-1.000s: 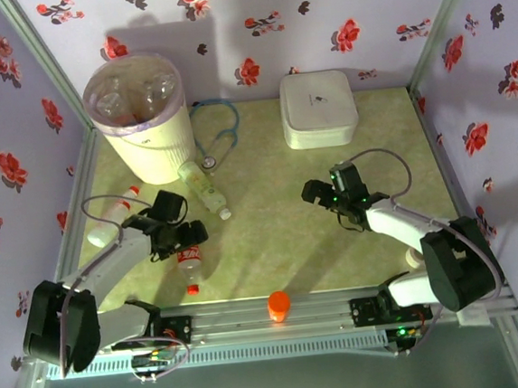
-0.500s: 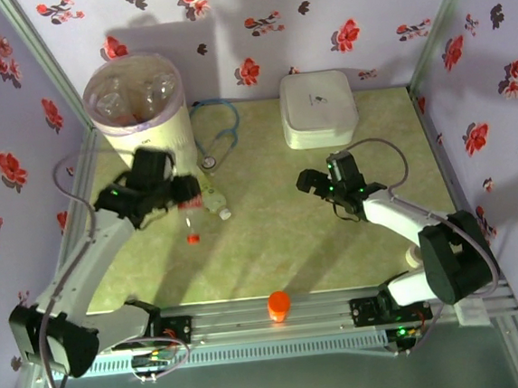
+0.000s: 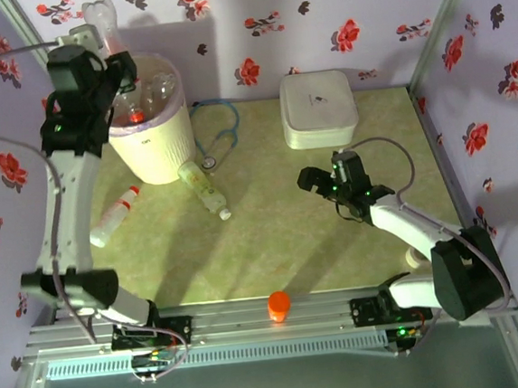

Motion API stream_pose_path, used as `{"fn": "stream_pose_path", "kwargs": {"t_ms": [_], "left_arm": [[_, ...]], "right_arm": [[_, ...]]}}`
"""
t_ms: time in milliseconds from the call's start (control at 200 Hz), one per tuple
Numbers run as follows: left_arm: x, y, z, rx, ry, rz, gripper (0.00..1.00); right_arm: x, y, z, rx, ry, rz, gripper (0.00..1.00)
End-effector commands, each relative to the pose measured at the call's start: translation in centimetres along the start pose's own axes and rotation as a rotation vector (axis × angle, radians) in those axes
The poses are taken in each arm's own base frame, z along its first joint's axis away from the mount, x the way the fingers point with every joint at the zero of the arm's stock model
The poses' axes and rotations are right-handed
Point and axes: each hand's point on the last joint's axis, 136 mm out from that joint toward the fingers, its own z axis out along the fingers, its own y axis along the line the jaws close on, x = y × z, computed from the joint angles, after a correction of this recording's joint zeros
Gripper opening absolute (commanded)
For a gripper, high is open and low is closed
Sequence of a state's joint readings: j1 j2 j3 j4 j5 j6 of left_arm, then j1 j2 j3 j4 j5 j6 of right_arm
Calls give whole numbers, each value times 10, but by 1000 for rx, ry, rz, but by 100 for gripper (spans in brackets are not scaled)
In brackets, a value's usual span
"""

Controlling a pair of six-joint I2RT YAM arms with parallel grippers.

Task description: Put the plastic bottles in the bin

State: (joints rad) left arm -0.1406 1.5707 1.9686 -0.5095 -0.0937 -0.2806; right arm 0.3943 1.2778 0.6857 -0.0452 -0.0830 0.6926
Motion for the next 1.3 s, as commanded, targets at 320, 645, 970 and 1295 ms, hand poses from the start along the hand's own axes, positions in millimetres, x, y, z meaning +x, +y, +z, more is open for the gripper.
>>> {"fn": "stream_pose_path", "kwargs": {"t_ms": [320, 645, 970, 1295], "left_arm": [[80, 67, 134, -201, 312, 108, 47], [152, 86, 134, -229, 525, 151, 84], [57, 49, 103, -103, 277, 128, 100], [30, 46, 100, -88, 195, 139, 75]], "right_arm": [[14, -29, -16, 93, -7, -1, 99], [17, -31, -11, 96, 5, -2, 99], [21, -28, 0, 76, 31, 28, 98], [22, -29, 2, 76, 36, 30, 98]]}}
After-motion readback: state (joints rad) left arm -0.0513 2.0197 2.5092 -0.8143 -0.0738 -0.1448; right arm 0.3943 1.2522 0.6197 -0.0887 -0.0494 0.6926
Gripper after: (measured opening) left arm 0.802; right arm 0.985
